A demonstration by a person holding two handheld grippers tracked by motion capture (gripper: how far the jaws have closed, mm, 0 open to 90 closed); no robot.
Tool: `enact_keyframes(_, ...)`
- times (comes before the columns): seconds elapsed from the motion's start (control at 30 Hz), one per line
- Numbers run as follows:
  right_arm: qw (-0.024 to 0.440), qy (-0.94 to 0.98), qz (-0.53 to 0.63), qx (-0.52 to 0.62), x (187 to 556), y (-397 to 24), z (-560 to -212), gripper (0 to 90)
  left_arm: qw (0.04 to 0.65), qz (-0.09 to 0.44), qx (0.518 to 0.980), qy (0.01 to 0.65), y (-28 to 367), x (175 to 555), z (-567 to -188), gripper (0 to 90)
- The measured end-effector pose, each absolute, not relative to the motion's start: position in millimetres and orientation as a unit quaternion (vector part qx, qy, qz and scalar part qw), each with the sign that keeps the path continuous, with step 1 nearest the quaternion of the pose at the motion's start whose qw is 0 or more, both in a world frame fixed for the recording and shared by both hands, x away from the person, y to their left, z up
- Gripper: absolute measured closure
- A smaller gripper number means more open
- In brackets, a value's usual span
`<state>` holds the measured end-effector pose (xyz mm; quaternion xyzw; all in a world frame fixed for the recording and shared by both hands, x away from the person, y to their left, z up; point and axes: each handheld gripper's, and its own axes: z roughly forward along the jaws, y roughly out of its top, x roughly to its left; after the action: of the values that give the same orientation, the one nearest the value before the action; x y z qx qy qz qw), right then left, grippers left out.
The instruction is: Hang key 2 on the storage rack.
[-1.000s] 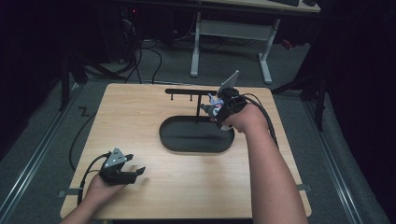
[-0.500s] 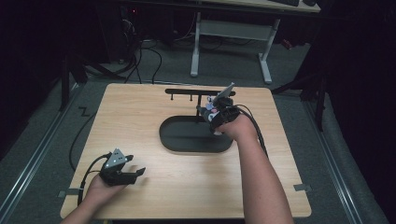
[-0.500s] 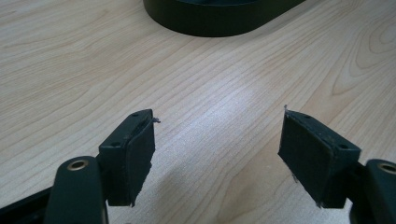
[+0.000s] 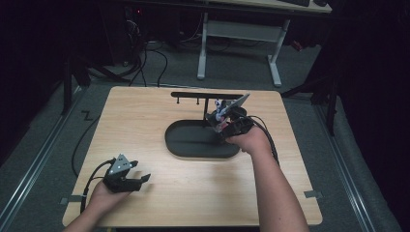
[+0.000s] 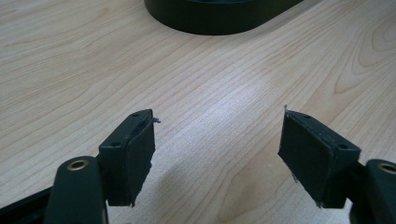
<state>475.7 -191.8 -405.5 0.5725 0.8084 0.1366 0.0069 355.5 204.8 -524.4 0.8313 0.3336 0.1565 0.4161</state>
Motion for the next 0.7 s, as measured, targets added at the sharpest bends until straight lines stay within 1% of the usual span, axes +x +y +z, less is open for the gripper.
enact_keyframes(0.2,0.021,0.814,0.150,0.560,457,-199,-413,33.2,0.416,0.158,0.831,0.334,205,355,-524,27.2)
enact_keyframes(0.37,0.044,0.816,0.179,0.548,431,-210,-432,32.9,0.413,0.159,0.834,0.330,203,354,-525,27.2)
enact_keyframes(0.5,0.094,0.816,0.214,0.528,407,-219,-452,33.5,0.411,0.159,0.836,0.328,201,352,-526,27.1)
enact_keyframes(0.53,0.113,0.816,0.222,0.522,400,-223,-458,33.9,0.411,0.160,0.836,0.327,201,352,-525,27.1)
enact_keyframes(0.7,0.176,0.803,0.279,0.496,358,-235,-494,33.1,0.411,0.162,0.836,0.325,199,351,-526,27.1)
